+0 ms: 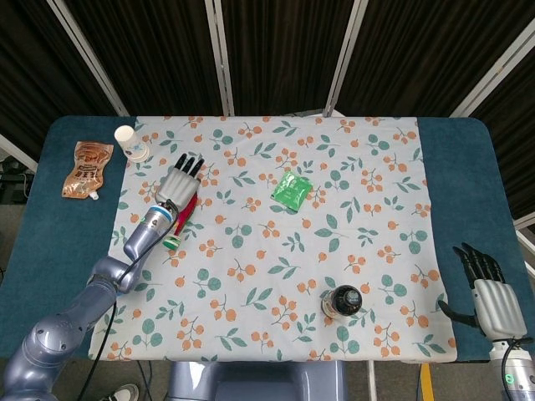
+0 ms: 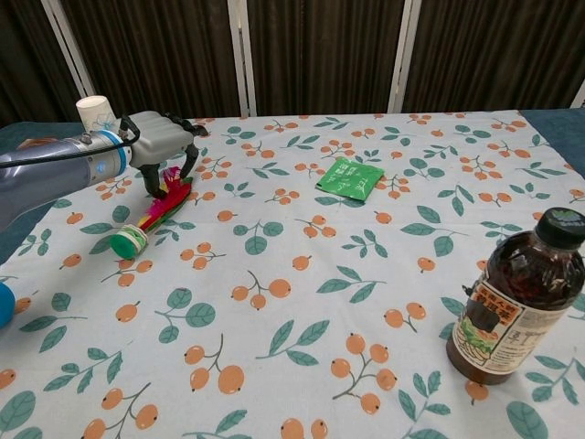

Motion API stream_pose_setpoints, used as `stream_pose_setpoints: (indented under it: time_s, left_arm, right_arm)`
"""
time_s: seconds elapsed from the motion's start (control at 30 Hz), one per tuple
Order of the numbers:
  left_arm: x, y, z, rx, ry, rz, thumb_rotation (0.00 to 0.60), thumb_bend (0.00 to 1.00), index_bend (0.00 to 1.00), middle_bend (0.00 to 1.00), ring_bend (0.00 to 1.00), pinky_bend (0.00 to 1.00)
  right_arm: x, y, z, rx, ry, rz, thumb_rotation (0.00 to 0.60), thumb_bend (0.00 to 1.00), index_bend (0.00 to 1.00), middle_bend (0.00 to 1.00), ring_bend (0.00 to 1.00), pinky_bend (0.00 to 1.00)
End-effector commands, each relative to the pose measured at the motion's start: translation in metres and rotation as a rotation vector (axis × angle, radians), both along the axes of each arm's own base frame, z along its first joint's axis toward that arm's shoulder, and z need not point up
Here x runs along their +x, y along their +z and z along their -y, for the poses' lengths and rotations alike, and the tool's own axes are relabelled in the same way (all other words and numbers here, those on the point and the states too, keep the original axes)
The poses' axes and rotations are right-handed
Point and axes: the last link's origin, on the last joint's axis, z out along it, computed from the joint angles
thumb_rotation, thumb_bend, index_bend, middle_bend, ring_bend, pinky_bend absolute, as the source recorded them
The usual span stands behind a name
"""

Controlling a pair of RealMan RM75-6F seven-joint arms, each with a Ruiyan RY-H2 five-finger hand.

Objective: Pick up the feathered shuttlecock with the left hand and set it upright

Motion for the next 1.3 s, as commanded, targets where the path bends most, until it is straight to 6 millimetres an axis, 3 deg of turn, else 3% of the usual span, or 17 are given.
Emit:
stream_pose_setpoints:
  time_s: [0.03,0.57,0.87,1.3]
  left_arm:
    - [-0.001,0.0,0.001,-0.009,0.002,-0.005,0.6,0.28,0.47,0.0,0.0,0.0]
    - [0.001,0.002,0.005,-0.045,0.002,0.003,0.6,0.45,0.55,0.03,0.0,0.0]
    - [0.007,0.009,0.004,-0.029,-0.02,0.029,0.6,0.49,0.57,0.04,0.0,0.01]
    - [0.044,0.037,0.012,-0.002,-0.158,0.091,0.6,0.5,0.57,0.04,0.0,0.01]
  right_arm:
    - [0.0,0.0,0.0,0.0,0.0,0.0,0.6,0.14,0.08,0.0,0.0,0.0]
    - [0.0,0.0,0.0,-0.001,0.001,0.003,0.6,0.13,0.08,0.0,0.0,0.0]
    - [0.0,0.0,0.0,-0.001,0.002,0.003,0.6,0.13,0.08,0.0,0.0,0.0]
    - [0.001,0.0,0.0,-0.002,0.01,0.002,0.6,0.13,0.08,0.0,0.0,0.0]
